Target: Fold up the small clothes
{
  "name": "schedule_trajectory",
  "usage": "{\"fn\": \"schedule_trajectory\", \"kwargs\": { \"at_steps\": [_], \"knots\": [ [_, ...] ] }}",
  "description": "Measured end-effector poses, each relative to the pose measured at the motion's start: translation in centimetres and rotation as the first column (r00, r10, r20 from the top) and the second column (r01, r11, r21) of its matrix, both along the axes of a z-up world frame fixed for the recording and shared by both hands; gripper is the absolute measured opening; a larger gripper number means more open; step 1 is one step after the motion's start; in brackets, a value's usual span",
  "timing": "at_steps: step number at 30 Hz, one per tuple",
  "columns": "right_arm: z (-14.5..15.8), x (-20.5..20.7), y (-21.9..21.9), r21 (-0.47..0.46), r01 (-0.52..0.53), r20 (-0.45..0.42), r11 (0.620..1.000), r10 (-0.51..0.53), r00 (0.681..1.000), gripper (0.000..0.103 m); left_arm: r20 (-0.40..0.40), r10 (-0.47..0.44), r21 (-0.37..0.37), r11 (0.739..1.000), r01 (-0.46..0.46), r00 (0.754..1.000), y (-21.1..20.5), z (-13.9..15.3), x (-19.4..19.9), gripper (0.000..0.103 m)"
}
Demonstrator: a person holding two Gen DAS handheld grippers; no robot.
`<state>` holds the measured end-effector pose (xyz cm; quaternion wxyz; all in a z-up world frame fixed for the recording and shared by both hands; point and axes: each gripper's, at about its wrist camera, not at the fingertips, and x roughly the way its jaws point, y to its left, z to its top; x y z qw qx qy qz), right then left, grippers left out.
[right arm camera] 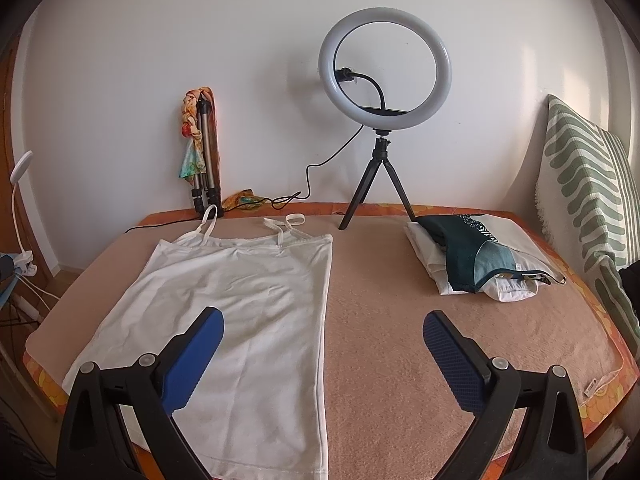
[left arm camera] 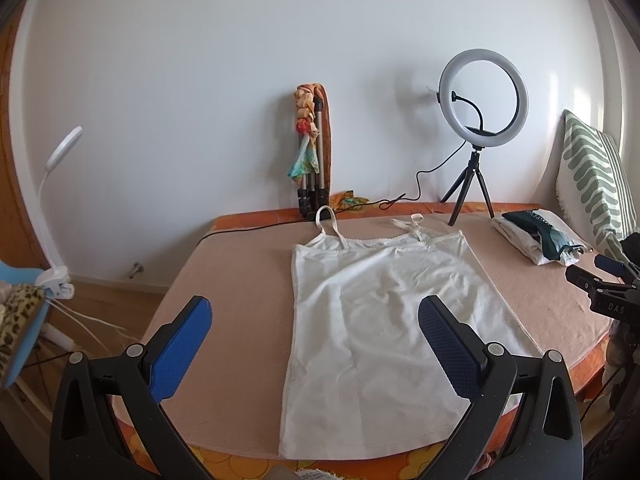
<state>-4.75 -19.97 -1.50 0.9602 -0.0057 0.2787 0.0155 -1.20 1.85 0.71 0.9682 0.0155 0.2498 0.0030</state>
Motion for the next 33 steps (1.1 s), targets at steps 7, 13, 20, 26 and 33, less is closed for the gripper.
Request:
{"fn": "schedule_trajectory", "kwargs": {
  "at_steps": [7,13,20,26,33],
  "knots": [
    [0.1,0.6,0.9,0.011,-0.021,-0.010,1.000,0.021,1.000,0.099,-0.011,0.006,-0.024,1.000,-0.006,1.000,1.6,-0.7,-0.1,0.103],
    [0.9,1.7,2.5,-0.001,-0.077,-0.024,0.997,0.077,0.997,0.092,-0.048,-0.026,-0.144,0.989,0.019,0.999,4.4,-3.4,0.7,0.102],
    [2.1,4.2,5.8,0.036,-0.218,-0.069,0.975,0.221,0.973,0.084,-0.267,-0.087,-0.226,0.974,0.026,0.960,5.3,-8.2,1.8,0.085],
    [2.6,8.1,11.5,0.032,-0.352,-0.124,0.935,0.353,0.927,0.075,-0.383,-0.140,-0.325,0.946,0.008,0.913,6.4,-11.7,1.9,0.058],
    [1.9,14.6,18.4,0.139,-0.444,-0.208,0.885,0.465,0.861,0.068,-0.419,-0.132,-0.324,0.946,-0.012,0.898,7.4,-13.1,2.1,0.047]
  ]
}}
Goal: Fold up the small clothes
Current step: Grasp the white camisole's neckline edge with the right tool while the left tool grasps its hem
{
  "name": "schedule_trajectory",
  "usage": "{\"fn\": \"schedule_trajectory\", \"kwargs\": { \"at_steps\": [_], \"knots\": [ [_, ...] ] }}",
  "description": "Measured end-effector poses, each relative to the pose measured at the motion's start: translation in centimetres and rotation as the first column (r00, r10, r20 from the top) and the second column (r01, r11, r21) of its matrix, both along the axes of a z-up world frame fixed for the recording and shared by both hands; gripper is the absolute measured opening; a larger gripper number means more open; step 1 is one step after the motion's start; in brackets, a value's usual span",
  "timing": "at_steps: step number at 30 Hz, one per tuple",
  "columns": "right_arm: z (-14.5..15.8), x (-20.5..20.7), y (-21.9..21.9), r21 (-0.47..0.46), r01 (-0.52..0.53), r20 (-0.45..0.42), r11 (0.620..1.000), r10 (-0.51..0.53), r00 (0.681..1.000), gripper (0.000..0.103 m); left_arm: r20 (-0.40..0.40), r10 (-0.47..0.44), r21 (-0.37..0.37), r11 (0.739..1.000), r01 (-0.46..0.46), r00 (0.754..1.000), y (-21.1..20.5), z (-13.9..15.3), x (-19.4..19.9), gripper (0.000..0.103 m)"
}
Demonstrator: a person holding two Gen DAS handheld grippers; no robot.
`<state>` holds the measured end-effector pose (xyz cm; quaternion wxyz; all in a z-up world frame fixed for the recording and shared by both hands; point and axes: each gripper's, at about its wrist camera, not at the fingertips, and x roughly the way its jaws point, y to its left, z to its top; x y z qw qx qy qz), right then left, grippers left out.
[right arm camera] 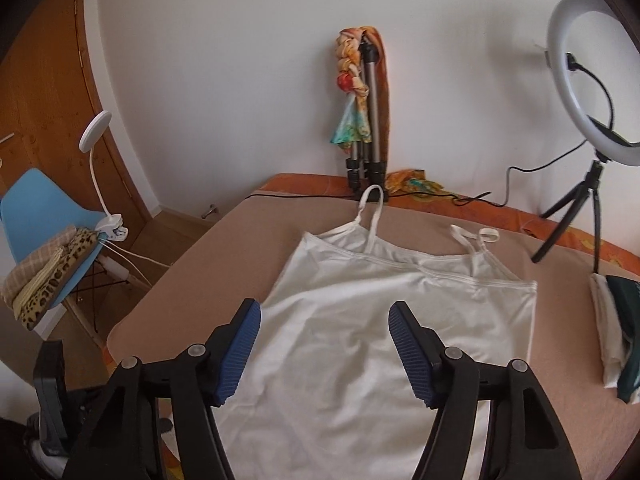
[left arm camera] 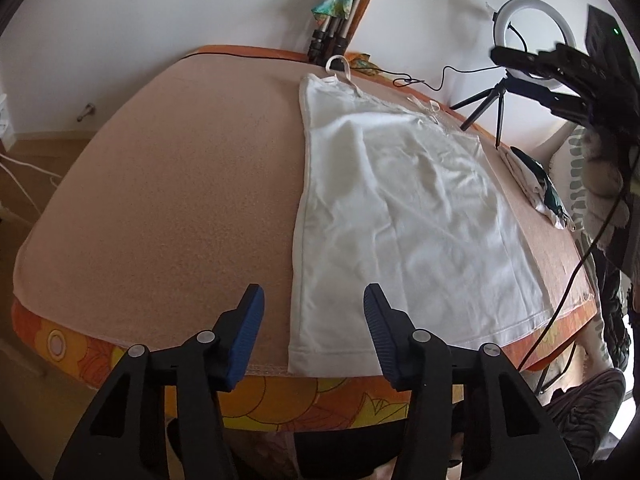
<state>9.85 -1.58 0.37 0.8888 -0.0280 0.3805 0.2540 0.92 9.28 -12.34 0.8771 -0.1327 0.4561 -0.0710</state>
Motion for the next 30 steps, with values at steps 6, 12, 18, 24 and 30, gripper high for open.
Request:
{"fn": "schedule_trajectory", "kwargs": {
  "at_steps": [6,12,18,24,30],
  "knots": [
    [-2.5,6.2,5.6,0.010,-0.034,-0.116,0.999,0.034,0.993,0.061,-0.035,-0.022,-0.011,1.000,0.021,0.999,0.0,-0.9,0.7,0.044],
    [-6.2,11.5,10.2,-0.025,-0.065,-0.232,0.998,0.057,0.971,0.058,-0.074,-0.024,-0.054,0.998,0.020,0.997,0.3,-2.0,1.5,0.037],
    [-9.9,16.0,13.3,-0.060,-0.037,-0.337,0.998,0.015,0.941,0.051,-0.070,-0.039,-0.088,0.996,0.033,0.997,0.7,-2.3,1.6,0.023],
    [-12.7,18.4,16.0,-0.121,-0.031,-0.384,0.992,-0.018,0.923,0.042,-0.070,-0.055,-0.132,0.990,0.045,0.996,0.9,-2.5,1.7,0.012],
    [-14.5,19.2,18.2,-0.262,-0.043,-0.371,0.964,-0.060,0.927,0.022,-0.046,-0.059,-0.204,0.978,0.048,0.997,1.5,-2.5,1.8,0.004]
  ]
}}
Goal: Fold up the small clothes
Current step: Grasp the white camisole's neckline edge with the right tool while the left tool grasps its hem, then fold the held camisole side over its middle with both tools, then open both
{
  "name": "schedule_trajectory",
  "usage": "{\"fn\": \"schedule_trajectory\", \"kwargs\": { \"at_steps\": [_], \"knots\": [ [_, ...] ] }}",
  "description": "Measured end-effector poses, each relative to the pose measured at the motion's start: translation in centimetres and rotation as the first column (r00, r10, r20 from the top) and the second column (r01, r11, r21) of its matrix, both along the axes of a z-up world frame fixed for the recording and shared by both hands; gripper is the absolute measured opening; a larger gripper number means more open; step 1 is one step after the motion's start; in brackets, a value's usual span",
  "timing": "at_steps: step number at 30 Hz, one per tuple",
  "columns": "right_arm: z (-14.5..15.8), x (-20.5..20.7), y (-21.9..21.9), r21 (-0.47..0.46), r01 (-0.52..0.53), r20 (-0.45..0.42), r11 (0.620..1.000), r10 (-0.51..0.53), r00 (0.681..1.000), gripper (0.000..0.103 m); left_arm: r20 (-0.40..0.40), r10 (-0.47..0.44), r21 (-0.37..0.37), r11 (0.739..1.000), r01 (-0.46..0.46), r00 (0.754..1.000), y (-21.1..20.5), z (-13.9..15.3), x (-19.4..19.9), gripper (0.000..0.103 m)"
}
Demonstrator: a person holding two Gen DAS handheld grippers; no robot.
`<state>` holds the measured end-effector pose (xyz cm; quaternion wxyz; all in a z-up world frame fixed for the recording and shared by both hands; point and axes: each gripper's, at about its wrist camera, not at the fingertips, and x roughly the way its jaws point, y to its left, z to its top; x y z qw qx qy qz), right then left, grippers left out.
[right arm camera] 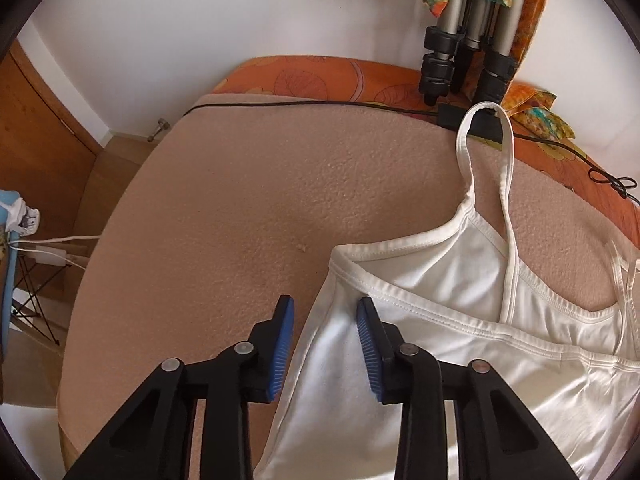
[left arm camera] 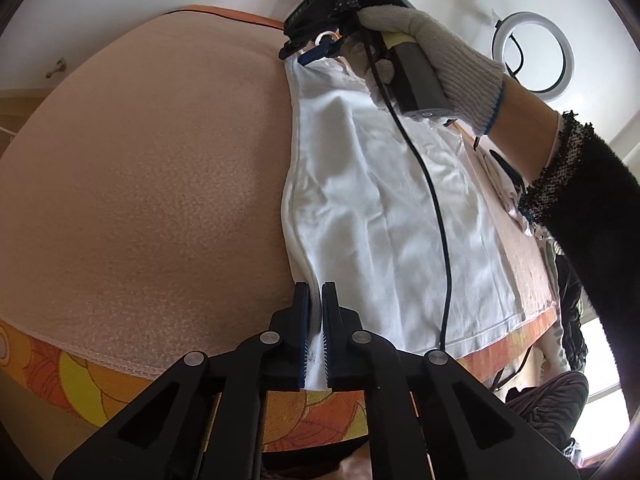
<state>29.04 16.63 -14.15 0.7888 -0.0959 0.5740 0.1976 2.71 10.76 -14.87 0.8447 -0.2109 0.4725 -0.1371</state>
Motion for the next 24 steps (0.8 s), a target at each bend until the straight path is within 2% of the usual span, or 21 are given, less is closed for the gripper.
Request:
{"fn": "schedule_trajectory", "kwargs": {
  "at_steps": [1,3,5,9,16,24],
  "knots": [
    [-0.2,0.0,0.4,-0.030,-0.004,0.013,1.000,0.004,1.000,0.018,0.005,0.004,-0.012,1.000,-0.004,1.000,0.2,0.1,0.0,0.003],
    [-0.1,0.1,0.6,-0.048,0.001,0.039,0.999,0.001,0.999,0.001,0.025,0.015,-0.033,0.999,-0.014,1.000,0.4,0.5,-0.1,0.002],
    [0.0,0.5,-0.2,0.022,0.023,0.010,0.999,-0.023,1.000,0.000,0.043,0.023,-0.052,0.998,-0.021,0.999,0.6,0.9,-0.2,0.002],
    [1.6,1.1,-1.4,0.112,0.049,0.019,0.993,-0.051,0.998,0.000,0.064,0.005,-0.041,0.999,-0.002,0.998,-0.2,1.2,-0.2,0.002],
    [3.0,0.8,-2.2,0.123,0.024,0.046,0.992,-0.030,0.998,0.000,0.112,-0.060,-0.010,0.998,0.062,0.992,-1.9,2.7,0.2,0.002],
    [6.1,-0.2,-7.0,0.160,0.037,0.086,0.986,-0.051,0.995,0.000,0.157,-0.163,-0.004,0.986,0.166,0.974,-5.3,4.4,0.5,0.002]
  ]
}}
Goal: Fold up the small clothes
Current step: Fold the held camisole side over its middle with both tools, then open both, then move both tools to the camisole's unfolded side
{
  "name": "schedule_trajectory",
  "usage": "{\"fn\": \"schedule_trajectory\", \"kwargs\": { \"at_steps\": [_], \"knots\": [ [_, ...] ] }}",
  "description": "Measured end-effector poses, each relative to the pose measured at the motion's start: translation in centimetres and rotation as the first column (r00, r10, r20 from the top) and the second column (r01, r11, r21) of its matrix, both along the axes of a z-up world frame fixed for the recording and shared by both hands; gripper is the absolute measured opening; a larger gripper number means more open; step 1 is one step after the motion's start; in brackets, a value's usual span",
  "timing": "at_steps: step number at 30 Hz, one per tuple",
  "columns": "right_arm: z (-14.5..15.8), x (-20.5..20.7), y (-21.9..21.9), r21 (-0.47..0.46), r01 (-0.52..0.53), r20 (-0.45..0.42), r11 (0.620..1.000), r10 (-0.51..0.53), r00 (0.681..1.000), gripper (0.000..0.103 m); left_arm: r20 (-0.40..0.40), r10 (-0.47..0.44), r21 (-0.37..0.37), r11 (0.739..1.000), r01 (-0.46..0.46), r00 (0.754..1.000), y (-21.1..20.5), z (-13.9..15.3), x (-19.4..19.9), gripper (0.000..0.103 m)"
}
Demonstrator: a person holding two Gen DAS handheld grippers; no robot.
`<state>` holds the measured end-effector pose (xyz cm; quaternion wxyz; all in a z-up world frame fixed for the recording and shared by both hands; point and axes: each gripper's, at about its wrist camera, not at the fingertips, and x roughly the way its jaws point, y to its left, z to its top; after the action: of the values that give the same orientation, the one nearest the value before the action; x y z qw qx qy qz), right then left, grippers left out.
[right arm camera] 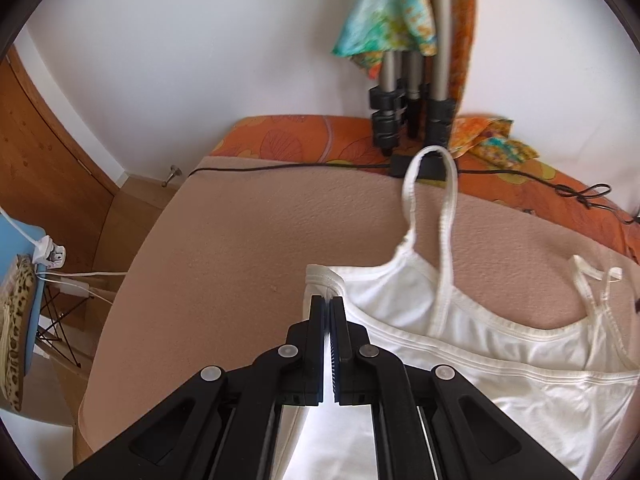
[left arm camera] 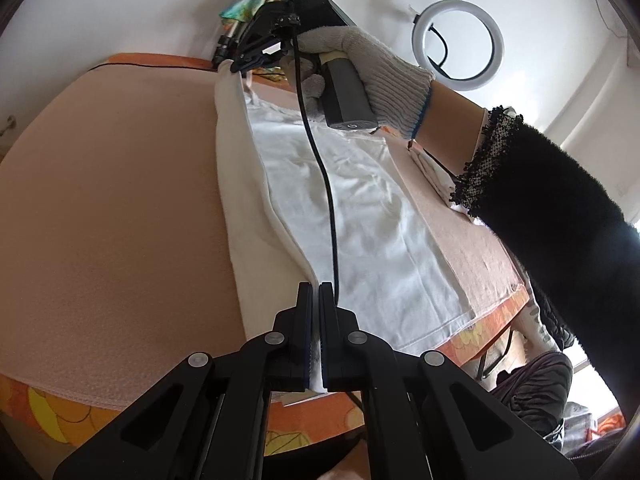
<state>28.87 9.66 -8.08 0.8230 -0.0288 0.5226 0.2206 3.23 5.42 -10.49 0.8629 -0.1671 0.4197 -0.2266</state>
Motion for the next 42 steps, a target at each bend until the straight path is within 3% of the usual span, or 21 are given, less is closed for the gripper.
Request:
{"fn": "schedule_trajectory", "kwargs": {
  "at_steps": [6,11,20,22,24,25,27,29,36,42],
  "knots": [
    [1.7,-0.9,-5.5,-0.024,0.059,0.030,0.998,-0.058,0.998,0.000,-0.001,-0.098,0.018,0.995,0.098,0.995,-3.7,0.1,0.5,0.002],
    [0.2,-0.9,-9.1,-0.055,0.120,0.007,0.991,-0.119,0.993,0.000,-0.025,-0.152,0.047,0.987,0.153,0.988,-5.9,-0.7,0.9,0.002],
    [-3.0,-0.2,-9.7,-0.081,0.125,-0.033,0.989,-0.128,0.991,0.000,-0.082,-0.179,0.074,0.980,0.185,0.980,-7.2,-2.5,1.7,0.002],
    [-3.5,-0.5,-9.9,-0.089,0.109,-0.039,0.990,-0.113,0.993,0.007,-0.100,-0.185,0.080,0.978,0.194,0.978,-7.5,-2.6,1.9,0.011],
    [-3.0,-0.9,-10.1,-0.084,0.108,-0.029,0.991,-0.111,0.993,0.043,-0.111,-0.187,0.076,0.978,0.195,0.976,-7.6,-2.4,1.8,0.025],
    [-2.7,-1.1,-10.3,-0.081,0.115,-0.006,0.990,-0.116,0.993,0.050,-0.106,-0.192,0.077,0.977,0.201,0.976,-7.7,-2.2,1.5,0.030],
    [-1.6,-1.9,-11.1,-0.053,0.115,0.032,0.992,-0.114,0.993,0.064,-0.074,-0.213,0.075,0.973,0.219,0.974,-7.8,-1.7,0.9,0.032],
    [-0.2,-2.8,-12.5,-0.008,0.127,0.051,0.992,-0.126,0.991,0.066,-0.055,-0.222,0.080,0.971,0.226,0.973,-7.8,-1.2,0.2,0.045],
    [5.2,-6.6,-18.8,0.130,0.156,0.112,0.979,-0.171,0.979,0.070,0.019,-0.266,0.005,0.964,0.266,0.964,-7.4,0.7,-3.5,0.046],
    [9.0,-10.5,-24.8,0.148,0.160,0.201,0.976,-0.188,0.961,0.070,0.113,-0.237,0.124,0.967,0.223,0.965,-9.5,1.0,-5.5,0.046]
  ]
}}
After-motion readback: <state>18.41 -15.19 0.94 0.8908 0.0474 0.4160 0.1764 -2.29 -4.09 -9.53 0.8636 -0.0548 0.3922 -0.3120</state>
